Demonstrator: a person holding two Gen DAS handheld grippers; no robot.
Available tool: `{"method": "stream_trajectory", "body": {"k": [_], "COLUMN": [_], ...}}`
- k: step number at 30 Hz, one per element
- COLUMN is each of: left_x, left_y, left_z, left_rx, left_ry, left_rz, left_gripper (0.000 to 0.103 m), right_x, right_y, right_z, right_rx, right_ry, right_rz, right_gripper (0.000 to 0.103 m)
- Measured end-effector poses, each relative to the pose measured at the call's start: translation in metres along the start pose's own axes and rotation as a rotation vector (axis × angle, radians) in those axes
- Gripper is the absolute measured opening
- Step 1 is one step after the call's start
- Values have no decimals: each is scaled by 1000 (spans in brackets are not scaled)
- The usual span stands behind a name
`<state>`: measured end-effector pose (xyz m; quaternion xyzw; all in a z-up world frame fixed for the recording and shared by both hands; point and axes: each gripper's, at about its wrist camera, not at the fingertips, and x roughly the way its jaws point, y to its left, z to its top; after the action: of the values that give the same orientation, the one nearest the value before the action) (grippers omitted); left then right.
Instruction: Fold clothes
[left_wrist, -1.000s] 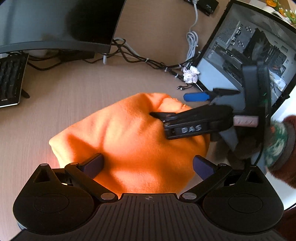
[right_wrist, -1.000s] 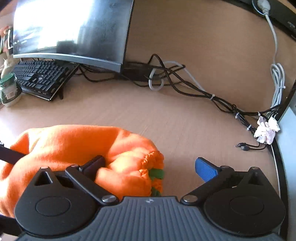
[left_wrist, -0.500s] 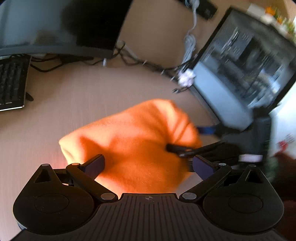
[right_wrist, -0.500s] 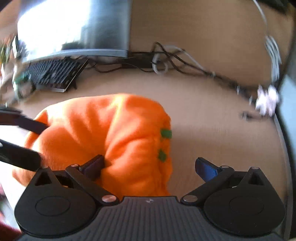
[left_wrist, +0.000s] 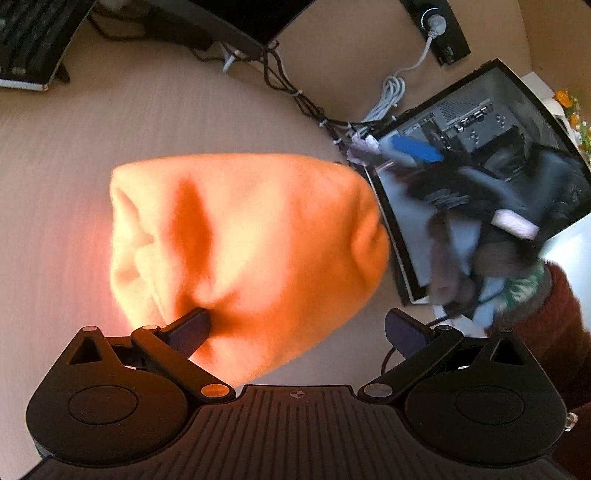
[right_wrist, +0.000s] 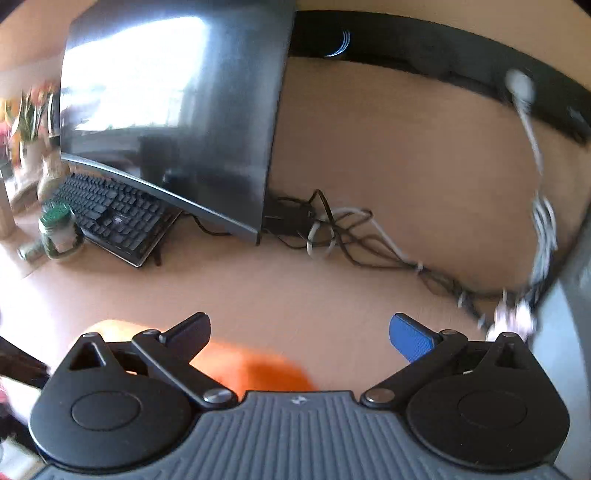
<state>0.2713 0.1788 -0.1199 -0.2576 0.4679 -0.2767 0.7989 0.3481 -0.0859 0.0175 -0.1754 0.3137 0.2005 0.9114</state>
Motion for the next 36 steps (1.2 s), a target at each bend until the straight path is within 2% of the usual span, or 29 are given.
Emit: {"method": "stream_trajectory", "body": {"k": [2,3,5,8,11,14,17,21,22,24,25,26,28,31,34,36], "left_x": [-2,-2,1,-7,-45,-80,-75,-24,-11,8,13,15,6,-12,-28,-43], "left_y": [2,2,5,25,30,16,10,13,14,16,19,22,30,41,49,49], "left_z": [13,24,48,77,79,48,15,-11,-14,-15,-14,-10,9,40,63,62], "left_rx": [39,48,38,-49,-125,-156,-221,-355,-373,-384,-392,-401,-407,-362,-281,-254], "left_ry": [-35,-56,-96,-160,-246,-269,-172,-7,14,15,4,-17,-87,-181,-227,-235], "left_rz": [50,97,202,255,238,192,59,-87,-92,-56,-41,-36,-8,92,236,284], "left_gripper": [103,103,103,103,103,103,103,103,103,101,94,86,83,84,85,87], "right_x": [32,40,37,31,23,15,23,41,45,52,55,59,65,65,64,59], "right_y": [12,15,14,13,13,11,-1,-20,-22,-25,-26,-28,-29,-13,17,36], "right_z": [-19,-30,-38,-49,-59,-71,-70,-61,-60,-56,-55,-54,-53,-56,-59,-58], "right_rx": [-116,-133,-60,56,139,114,133,194,189,177,170,181,217,269,272,253], "right_ry": [102,123,139,163,183,155,163,219,237,266,277,292,320,333,332,316], "right_rz": [-71,-91,-89,-83,-68,-30,20,118,155,213,234,236,231,260,333,382], "right_gripper": [103,103,103,103,103,103,103,103,103,103,103,103,103,103,103,103]}}
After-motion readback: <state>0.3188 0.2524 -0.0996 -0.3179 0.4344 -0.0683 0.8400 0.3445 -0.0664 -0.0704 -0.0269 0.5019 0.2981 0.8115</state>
